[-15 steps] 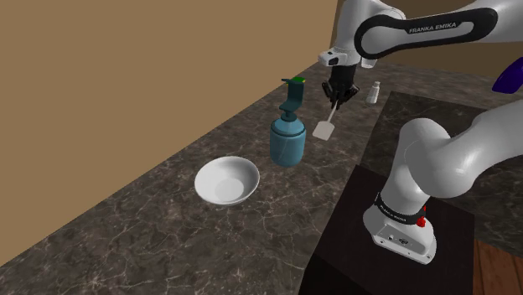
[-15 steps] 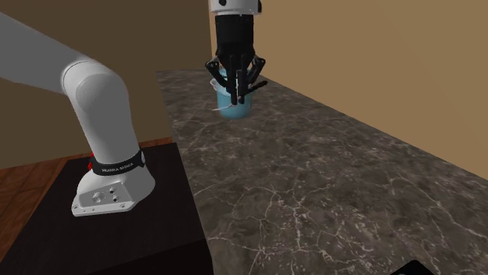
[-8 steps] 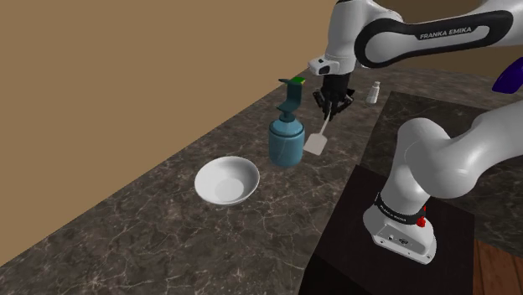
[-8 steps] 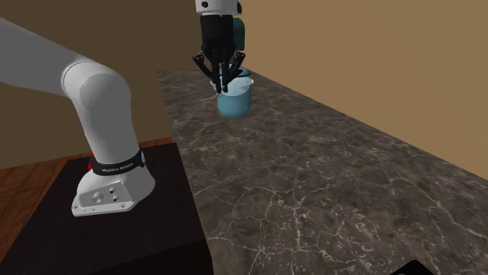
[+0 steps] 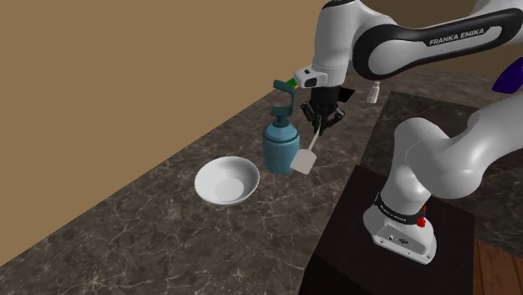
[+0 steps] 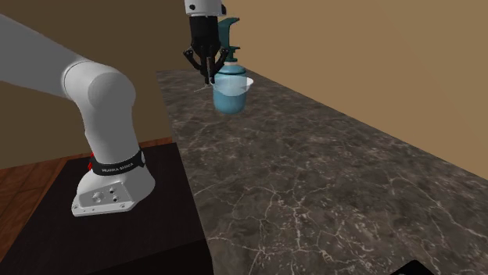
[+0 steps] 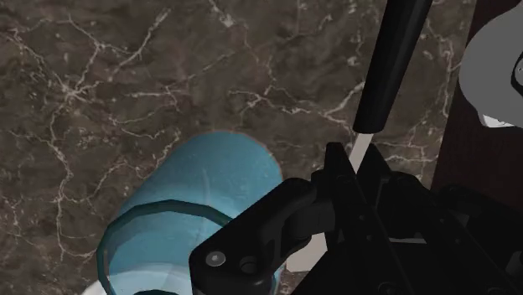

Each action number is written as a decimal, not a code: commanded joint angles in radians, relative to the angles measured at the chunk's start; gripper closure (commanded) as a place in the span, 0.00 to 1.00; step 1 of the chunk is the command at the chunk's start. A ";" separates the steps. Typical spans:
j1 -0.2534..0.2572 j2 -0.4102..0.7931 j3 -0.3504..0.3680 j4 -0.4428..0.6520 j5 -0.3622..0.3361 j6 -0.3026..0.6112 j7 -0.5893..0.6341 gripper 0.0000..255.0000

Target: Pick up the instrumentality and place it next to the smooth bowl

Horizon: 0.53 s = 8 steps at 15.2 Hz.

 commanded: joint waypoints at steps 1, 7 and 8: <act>0.033 0.028 0.043 0.006 0.039 0.016 0.052 1.00; 0.123 0.138 0.163 0.056 0.144 0.060 0.193 1.00; 0.137 0.161 0.181 0.069 0.160 0.068 0.215 1.00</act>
